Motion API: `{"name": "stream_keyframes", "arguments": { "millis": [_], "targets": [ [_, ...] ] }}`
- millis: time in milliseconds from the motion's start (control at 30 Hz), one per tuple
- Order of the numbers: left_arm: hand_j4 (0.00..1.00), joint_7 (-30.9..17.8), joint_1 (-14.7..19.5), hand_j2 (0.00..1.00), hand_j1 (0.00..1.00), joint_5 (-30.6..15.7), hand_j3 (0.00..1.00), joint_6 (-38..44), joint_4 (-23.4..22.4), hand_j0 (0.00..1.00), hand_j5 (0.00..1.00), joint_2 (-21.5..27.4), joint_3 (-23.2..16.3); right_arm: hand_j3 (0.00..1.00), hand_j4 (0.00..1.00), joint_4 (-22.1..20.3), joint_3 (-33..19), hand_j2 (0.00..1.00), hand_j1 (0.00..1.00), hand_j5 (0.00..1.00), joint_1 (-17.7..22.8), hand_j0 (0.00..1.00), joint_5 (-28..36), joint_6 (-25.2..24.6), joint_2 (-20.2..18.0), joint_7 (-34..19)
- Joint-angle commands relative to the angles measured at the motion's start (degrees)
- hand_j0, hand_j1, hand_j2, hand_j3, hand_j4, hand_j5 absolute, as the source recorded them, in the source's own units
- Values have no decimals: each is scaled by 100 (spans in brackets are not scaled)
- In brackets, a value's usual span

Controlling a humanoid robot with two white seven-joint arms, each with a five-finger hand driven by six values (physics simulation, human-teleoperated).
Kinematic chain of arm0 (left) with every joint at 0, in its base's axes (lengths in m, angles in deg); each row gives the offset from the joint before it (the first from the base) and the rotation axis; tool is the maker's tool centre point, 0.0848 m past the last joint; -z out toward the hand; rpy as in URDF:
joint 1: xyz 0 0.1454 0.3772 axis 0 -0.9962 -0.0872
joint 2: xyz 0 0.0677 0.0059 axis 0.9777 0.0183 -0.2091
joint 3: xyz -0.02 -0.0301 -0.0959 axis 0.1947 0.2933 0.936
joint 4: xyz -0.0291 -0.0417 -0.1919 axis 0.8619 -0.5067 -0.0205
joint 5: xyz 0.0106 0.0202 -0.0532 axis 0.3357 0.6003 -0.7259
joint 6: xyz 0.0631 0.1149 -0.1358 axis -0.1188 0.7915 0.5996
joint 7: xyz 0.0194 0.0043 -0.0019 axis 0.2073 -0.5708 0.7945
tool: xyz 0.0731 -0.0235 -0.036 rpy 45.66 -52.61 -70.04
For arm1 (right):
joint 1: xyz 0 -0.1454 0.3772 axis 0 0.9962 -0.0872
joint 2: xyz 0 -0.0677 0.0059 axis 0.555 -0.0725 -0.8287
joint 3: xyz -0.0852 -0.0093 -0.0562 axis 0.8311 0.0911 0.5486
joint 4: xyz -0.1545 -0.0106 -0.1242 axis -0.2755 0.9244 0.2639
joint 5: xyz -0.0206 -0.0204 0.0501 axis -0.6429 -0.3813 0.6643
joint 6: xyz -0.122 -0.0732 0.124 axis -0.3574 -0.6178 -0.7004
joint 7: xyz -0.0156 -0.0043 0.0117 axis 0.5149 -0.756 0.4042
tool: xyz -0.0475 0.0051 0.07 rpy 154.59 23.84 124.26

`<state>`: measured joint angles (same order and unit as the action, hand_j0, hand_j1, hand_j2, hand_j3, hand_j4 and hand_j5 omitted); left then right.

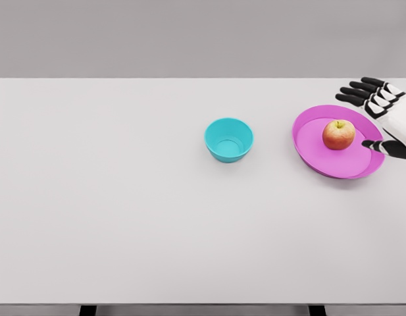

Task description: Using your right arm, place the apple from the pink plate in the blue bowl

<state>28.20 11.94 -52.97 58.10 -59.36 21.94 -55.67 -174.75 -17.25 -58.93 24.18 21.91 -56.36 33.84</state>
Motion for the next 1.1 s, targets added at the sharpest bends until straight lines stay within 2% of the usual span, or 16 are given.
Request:
{"name": "stream_keyframes", "arguments": {
  "millis": [0, 100, 167, 233, 300, 367, 400, 467, 533, 600, 767, 967, 1067],
  "targets": [
    [100, -1, 0, 100, 100, -1, 100, 0, 0, 100, 100, 0, 0, 100, 100, -22, 28, 100, 100, 100, 0, 100, 46, 5, 2, 3],
    [100, -1, 0, 100, 100, -1, 100, 0, 0, 100, 100, 0, 0, 100, 100, 66, 2, 100, 100, 100, 0, 100, 81, 5, 11, 12],
    [100, -1, 0, 100, 100, -1, 100, 0, 0, 100, 100, 0, 0, 100, 100, 452, 2, 100, 100, 100, 0, 100, 81, 5, 2, 12],
    [100, -1, 0, 100, 100, -1, 100, 0, 0, 100, 100, 0, 0, 100, 100, 505, 28, 100, 100, 100, 0, 100, 63, 5, -42, -172],
    [100, -1, 0, 100, 100, -1, 100, 0, 0, 100, 100, 0, 0, 100, 100, 725, -51, 100, 100, 100, -140, 100, 81, 5, -51, -1796],
    [100, -1, 0, 100, 100, -1, 100, 0, 0, 100, 100, 0, 0, 100, 100, 822, -25, 100, 100, 100, -562, 100, 90, 5, -33, -3019],
    [100, -1, 0, 100, 100, -1, 100, 0, 0, 100, 100, 0, 0, 100, 100, 874, -25, 100, 100, 100, -738, 100, 90, 5, -25, -3406],
    [100, -1, 0, 100, 100, -1, 100, 0, 0, 100, 100, 0, 0, 100, 100, 1041, 2, 100, 100, 100, -1001, 100, 116, 5, -16, -3688],
    [100, -1, 0, 100, 100, -1, 100, 0, 0, 100, 100, 0, 0, 100, 100, 1357, 282, 100, 100, 100, -1555, 100, 116, 5, 72, -4303],
    [100, -1, 0, 100, 100, -1, 100, 0, 0, 100, 100, 0, 0, 100, 100, 1867, 1055, 100, 100, 100, -2354, 100, 107, 5, 283, -4428],
    [100, -1, 0, 100, 100, -1, 100, 0, 0, 100, 100, 0, 0, 100, 100, 3010, 2304, 100, 100, 100, -3463, 100, 107, 5, 810, -4428],
    [100, -1, 0, 100, 100, -1, 100, 0, 0, 100, 100, 0, 0, 100, 100, 3511, 2656, 100, 100, 100, -3893, 100, 90, 5, 1100, -4428],
    [100, -1, 0, 100, 100, -1, 100, 0, 0, 100, 100, 0, 0, 100, 100, 3573, 2656, 100, 100, 100, -4016, 100, 81, 5, 1127, -4428]
  ]
}}
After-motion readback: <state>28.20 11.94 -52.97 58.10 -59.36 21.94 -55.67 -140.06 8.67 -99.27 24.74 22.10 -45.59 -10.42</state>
